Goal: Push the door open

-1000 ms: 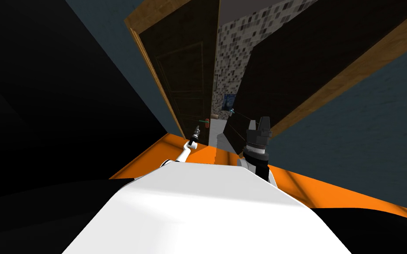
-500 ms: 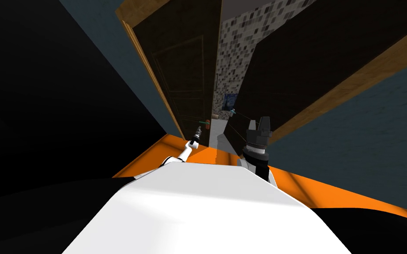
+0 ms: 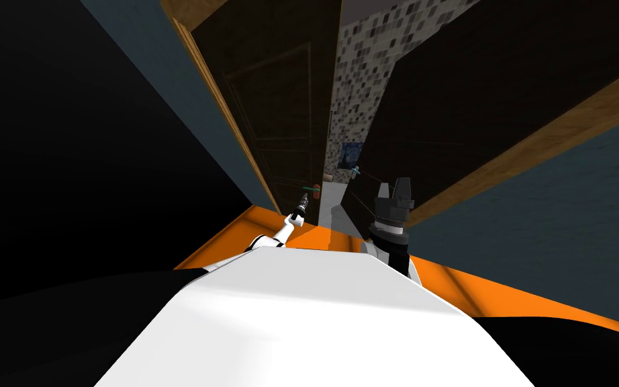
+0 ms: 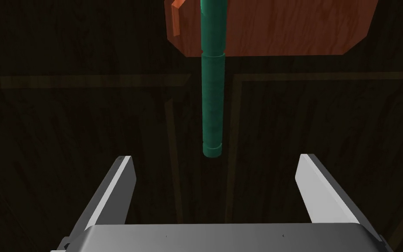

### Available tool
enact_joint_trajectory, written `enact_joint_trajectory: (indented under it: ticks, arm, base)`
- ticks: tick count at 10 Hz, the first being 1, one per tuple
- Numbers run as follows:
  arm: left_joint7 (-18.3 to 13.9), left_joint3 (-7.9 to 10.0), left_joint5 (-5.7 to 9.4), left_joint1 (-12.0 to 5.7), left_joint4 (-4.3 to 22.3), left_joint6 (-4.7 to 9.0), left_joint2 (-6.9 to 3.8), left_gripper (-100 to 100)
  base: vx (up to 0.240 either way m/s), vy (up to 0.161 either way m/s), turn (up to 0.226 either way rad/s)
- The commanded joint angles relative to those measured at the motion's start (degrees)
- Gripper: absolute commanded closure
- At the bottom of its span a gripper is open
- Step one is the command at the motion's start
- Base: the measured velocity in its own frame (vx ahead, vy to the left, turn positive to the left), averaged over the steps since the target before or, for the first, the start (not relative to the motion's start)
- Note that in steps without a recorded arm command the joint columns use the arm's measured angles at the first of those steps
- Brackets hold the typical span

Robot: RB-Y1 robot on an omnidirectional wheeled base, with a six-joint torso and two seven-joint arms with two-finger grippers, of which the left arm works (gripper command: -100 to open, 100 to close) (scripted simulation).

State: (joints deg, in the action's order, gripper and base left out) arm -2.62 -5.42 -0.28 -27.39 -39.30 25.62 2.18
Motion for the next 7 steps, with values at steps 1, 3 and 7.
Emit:
enact_joint_trajectory:
  ticks: [1,3,7]
  arm:
    - [0.0,0.0,0.0,0.0,0.0,0.0,0.0,-100]
    - [0.04,0.23,0.08,-0.16,0.27,0.0,-2.46,-100]
    - [0.14,0.66,0.23,-0.28,0.51,-0.04,-3.26,-100]
  base:
    - [0.027,0.01,-0.003]
    - [0.131,-0.034,-0.02]
    - [0.192,-0.061,-0.02]
